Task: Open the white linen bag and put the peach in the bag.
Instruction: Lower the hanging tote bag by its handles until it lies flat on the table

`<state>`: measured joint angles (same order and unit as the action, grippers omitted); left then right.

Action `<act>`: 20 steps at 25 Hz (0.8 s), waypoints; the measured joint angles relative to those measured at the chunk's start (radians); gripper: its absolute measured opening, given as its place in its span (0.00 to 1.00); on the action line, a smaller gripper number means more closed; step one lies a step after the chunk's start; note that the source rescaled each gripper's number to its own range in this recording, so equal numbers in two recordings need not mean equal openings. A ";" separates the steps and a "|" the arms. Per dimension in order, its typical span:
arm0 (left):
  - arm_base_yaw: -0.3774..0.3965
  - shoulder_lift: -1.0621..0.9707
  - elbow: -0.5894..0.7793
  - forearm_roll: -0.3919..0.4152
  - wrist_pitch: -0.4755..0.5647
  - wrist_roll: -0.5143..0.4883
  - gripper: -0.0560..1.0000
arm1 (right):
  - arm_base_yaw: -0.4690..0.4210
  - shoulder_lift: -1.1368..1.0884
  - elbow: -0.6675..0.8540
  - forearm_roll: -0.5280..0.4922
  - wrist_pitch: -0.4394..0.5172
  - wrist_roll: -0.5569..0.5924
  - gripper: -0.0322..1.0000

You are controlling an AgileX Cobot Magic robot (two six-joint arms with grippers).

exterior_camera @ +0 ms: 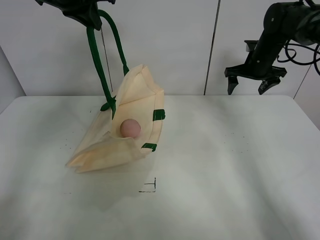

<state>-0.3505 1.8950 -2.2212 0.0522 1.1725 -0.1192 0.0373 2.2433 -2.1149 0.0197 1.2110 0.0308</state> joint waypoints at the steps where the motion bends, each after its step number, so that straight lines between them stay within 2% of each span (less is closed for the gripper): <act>1: 0.000 0.000 0.000 0.000 0.000 0.000 0.05 | -0.007 0.000 0.000 0.004 0.000 -0.001 1.00; 6: 0.000 0.000 0.000 0.000 0.000 0.000 0.05 | -0.007 -0.014 0.019 0.025 0.000 -0.007 1.00; 9: 0.000 0.000 0.000 -0.001 0.000 0.000 0.05 | 0.000 -0.082 0.099 0.035 0.000 -0.008 1.00; 13: 0.000 0.000 0.000 -0.001 0.000 0.000 0.05 | 0.000 -0.261 0.307 0.042 -0.001 -0.008 1.00; 20: 0.000 0.000 0.000 -0.001 0.000 0.000 0.05 | 0.000 -0.718 0.785 0.043 0.000 -0.009 1.00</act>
<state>-0.3505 1.8950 -2.2212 0.0514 1.1725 -0.1192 0.0371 1.5253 -1.3301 0.0625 1.2112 0.0221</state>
